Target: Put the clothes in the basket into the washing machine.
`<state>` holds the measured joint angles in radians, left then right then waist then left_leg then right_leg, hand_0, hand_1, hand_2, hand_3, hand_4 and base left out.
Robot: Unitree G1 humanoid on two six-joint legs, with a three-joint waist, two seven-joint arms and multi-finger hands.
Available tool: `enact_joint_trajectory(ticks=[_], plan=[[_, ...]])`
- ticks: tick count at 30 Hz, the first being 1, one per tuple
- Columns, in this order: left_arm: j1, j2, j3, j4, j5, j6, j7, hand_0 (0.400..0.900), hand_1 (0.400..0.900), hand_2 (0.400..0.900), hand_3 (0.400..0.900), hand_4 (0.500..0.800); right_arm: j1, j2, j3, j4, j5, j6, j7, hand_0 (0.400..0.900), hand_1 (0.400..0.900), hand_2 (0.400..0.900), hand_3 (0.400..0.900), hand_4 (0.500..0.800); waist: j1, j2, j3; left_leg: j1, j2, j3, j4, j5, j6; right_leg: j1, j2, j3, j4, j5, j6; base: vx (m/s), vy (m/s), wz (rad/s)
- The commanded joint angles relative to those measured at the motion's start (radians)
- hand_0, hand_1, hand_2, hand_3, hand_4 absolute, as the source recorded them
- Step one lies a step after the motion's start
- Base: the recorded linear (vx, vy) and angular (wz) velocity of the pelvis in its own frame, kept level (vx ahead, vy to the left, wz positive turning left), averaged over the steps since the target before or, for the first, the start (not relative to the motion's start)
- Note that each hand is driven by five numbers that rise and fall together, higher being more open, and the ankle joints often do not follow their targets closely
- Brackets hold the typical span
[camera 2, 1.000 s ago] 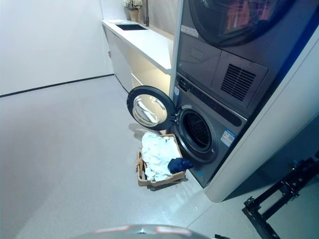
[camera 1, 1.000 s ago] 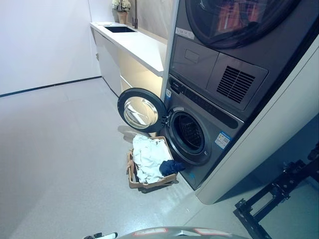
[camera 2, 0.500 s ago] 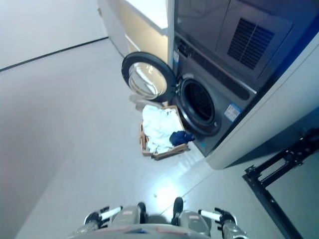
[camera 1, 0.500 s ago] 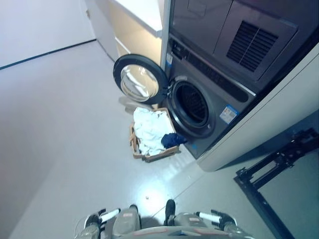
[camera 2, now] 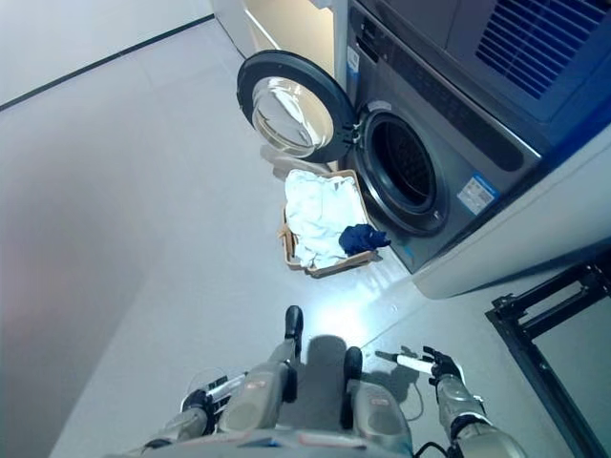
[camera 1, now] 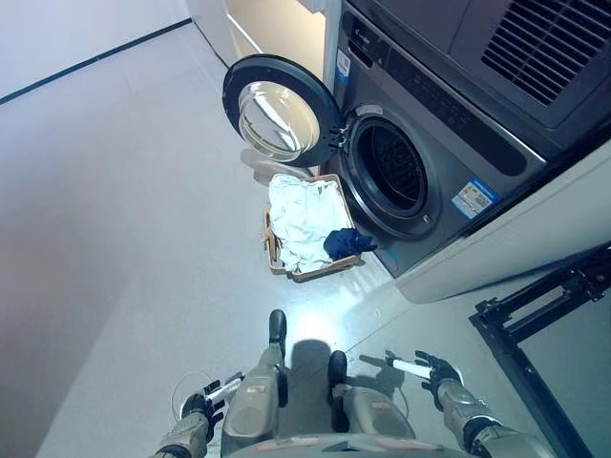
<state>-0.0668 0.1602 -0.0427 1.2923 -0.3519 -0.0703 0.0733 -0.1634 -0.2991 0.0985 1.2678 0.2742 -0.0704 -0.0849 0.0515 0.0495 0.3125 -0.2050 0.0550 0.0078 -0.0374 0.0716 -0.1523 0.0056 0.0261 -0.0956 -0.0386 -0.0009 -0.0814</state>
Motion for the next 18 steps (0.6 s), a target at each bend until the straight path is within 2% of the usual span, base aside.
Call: enact_joint_trajectory(ticks=[1,3,4,5,6,8,9,10,13,16,18], plan=[[0.061,0.037,-0.011,-0.01,0.026,-0.029,0.024,0.9,0.9,0.9,0.9,0.8,0.048,0.002,0.025,-0.04,0.013,-0.026,-0.013,0.9,0.9,0.9,0.9,0.8,-0.009,-0.068,-0.105,-0.121,-0.089,0.028,0.165,0.017,0.125,0.181,-0.064,-0.02,0.144,-0.267,0.134,0.47,0.31,-0.11],[0.059,0.054,-0.007,-0.022,0.028,-0.03,0.017,0.9,0.9,0.9,0.9,0.8,0.061,0.013,0.017,-0.053,0.022,-0.027,-0.005,0.9,0.9,0.9,0.9,0.8,-0.005,-0.093,-0.119,-0.132,-0.107,0.043,0.239,-0.051,0.16,0.151,-0.092,-0.014,0.238,-0.24,0.162,0.44,0.329,-0.03],[0.056,0.061,-0.007,-0.025,0.034,-0.027,0.012,0.9,0.9,0.9,0.9,0.8,0.062,0.013,0.018,-0.058,0.019,-0.027,-0.001,0.9,0.9,0.9,0.9,0.8,-0.002,-0.102,-0.124,-0.125,-0.118,0.046,0.248,-0.076,0.174,0.123,-0.105,-0.008,0.305,-0.2,0.177,0.39,0.333,-0.01],[0.049,0.07,-0.004,-0.026,0.035,-0.025,0.011,0.9,0.9,0.9,0.9,0.8,0.062,0.013,0.015,-0.066,0.024,-0.029,-0.002,0.9,0.9,0.9,0.9,0.8,-0.002,-0.11,-0.124,-0.11,-0.128,0.044,0.246,-0.096,0.188,0.084,-0.116,0.001,0.387,-0.14,0.188,0.34,0.329,0.02],[0.043,0.079,-0.003,-0.03,0.034,-0.024,0.011,0.9,0.9,0.9,0.9,0.8,0.062,0.016,0.006,-0.081,0.039,-0.033,-0.002,0.9,0.9,0.9,0.9,0.8,0.0,-0.121,-0.117,-0.094,-0.145,0.045,0.246,-0.116,0.205,0.032,-0.135,0.011,0.503,-0.049,0.201,0.25,0.318,0.05],[0.025,0.095,-0.002,-0.034,0.029,-0.022,0.011,0.9,0.9,0.9,0.9,0.8,0.057,0.016,0.004,-0.107,0.056,-0.038,-0.003,0.9,0.9,0.9,0.9,0.8,-0.021,-0.114,-0.086,-0.042,-0.16,0.039,0.221,-0.133,0.23,-0.082,-0.167,0.011,0.681,0.05,0.184,0.2,0.354,0.06],[0.019,0.101,-0.005,-0.037,0.031,-0.022,0.013,0.9,0.9,0.9,0.9,0.8,0.053,0.015,0.007,-0.124,0.056,-0.04,-0.005,0.9,0.9,0.9,0.9,0.8,-0.029,-0.106,-0.067,-0.006,-0.166,0.035,0.204,-0.139,0.241,-0.111,-0.184,0.003,0.732,0.072,0.173,0.21,0.344,0.07],[0.011,0.108,-0.006,-0.038,0.031,-0.019,0.012,0.9,0.9,0.9,0.9,0.8,0.047,0.013,0.011,-0.139,0.056,-0.042,-0.007,0.9,0.9,0.9,0.9,0.8,-0.035,-0.095,-0.052,0.017,-0.168,0.028,0.192,-0.139,0.248,-0.147,-0.188,-0.003,0.773,0.07,0.162,0.21,0.269,0.11],[0.0,0.119,-0.003,-0.043,0.034,-0.019,0.014,0.9,0.9,0.9,0.9,0.8,0.047,0.013,0.013,-0.188,0.066,-0.047,-0.003,0.9,0.9,0.9,0.9,0.8,-0.051,-0.079,-0.028,0.073,-0.166,0.01,0.162,-0.144,0.248,-0.24,-0.131,0.023,0.797,-0.014,0.154,0.2,0.139,0.18],[-0.019,0.124,-0.007,-0.039,0.041,-0.023,0.018,0.9,0.9,0.9,0.9,0.8,0.04,0.012,0.018,-0.228,0.08,-0.056,-0.006,0.9,0.9,0.9,0.9,0.8,-0.058,-0.072,-0.015,0.094,-0.15,0.001,0.139,-0.141,0.235,-0.295,-0.077,0.034,0.665,-0.102,0.149,0.16,0.02,0.09],[-0.03,0.123,-0.008,-0.034,0.042,-0.025,0.022,0.9,0.9,0.9,0.9,0.8,0.038,0.007,0.02,-0.262,0.084,-0.059,-0.008,0.9,0.9,0.9,0.9,0.8,-0.059,-0.07,-0.01,0.109,-0.139,-0.004,0.126,-0.144,0.221,-0.294,-0.045,0.047,0.483,-0.11,0.164,0.19,-0.066,0.1]])
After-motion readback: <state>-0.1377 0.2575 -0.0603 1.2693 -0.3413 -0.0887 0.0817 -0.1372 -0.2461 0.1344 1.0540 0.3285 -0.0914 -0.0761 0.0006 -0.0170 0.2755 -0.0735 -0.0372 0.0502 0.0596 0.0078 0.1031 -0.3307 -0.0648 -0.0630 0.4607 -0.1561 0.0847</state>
